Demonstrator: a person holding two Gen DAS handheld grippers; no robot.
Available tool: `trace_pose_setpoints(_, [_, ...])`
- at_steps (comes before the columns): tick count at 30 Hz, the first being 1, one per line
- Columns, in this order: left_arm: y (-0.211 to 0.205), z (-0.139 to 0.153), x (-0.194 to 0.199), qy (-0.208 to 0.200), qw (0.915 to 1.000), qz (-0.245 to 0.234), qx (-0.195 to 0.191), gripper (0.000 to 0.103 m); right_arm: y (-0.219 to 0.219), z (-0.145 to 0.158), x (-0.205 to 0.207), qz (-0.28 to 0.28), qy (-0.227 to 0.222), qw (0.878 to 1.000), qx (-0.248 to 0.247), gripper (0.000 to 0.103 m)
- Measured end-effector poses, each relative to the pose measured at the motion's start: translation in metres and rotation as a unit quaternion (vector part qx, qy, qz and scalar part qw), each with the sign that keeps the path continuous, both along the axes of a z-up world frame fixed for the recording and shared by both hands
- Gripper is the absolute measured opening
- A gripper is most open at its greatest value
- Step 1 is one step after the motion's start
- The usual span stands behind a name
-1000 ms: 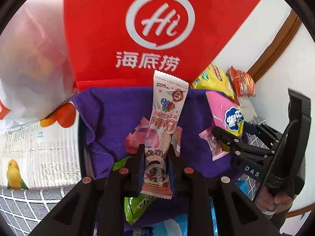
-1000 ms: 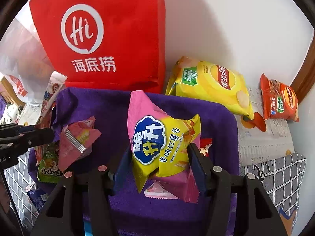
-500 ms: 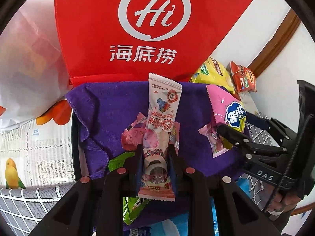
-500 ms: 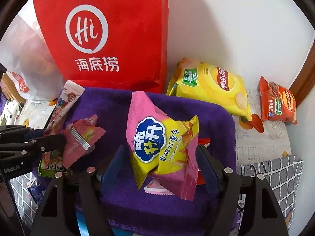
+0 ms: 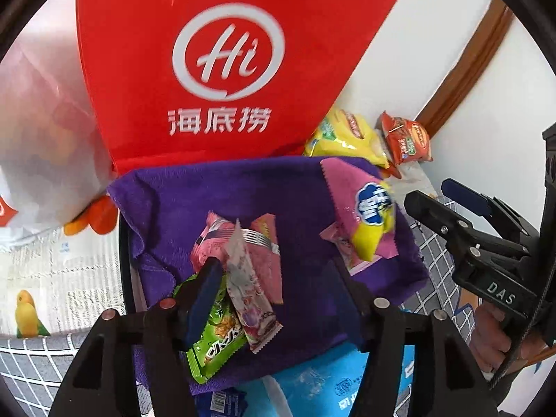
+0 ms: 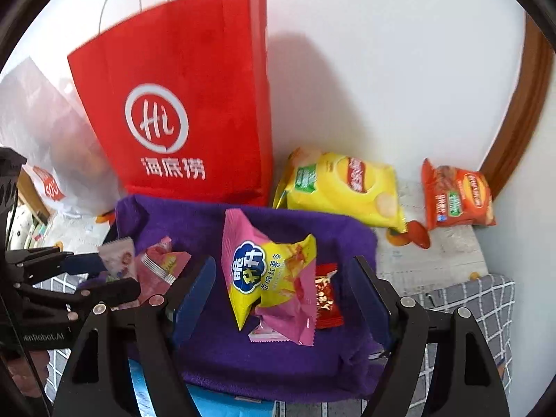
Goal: Organize snacks
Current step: 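Move both grippers away from the towel back to the snack pile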
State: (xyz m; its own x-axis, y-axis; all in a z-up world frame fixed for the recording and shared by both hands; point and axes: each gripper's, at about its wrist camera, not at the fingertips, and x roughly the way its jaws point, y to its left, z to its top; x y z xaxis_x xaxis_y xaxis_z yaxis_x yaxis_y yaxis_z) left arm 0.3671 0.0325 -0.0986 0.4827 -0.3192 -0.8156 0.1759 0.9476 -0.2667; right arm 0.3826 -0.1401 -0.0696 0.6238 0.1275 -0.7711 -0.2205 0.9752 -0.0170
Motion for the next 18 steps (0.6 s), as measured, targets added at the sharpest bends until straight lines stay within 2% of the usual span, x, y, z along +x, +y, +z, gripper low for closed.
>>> trace_pose_setpoints(8, [-0.004, 0.029, -0.020, -0.029, 0.9996, -0.003, 0.002, 0.062, 0.000, 0.019, -0.038, -0.002, -0.014, 1.000, -0.010, 0.078])
trace_pose_setpoints(14, [-0.009, 0.058, -0.042, -0.059, 0.9983, -0.005, 0.003, 0.063, -0.022, 0.038, -0.086, -0.010, -0.033, 0.999, 0.040, 0.078])
trace_pose_setpoints(18, [-0.009, 0.065, -0.064, -0.053, 0.9986, -0.010, 0.000, 0.064, -0.035, 0.052, -0.115, -0.024, -0.049, 0.998, 0.040, 0.078])
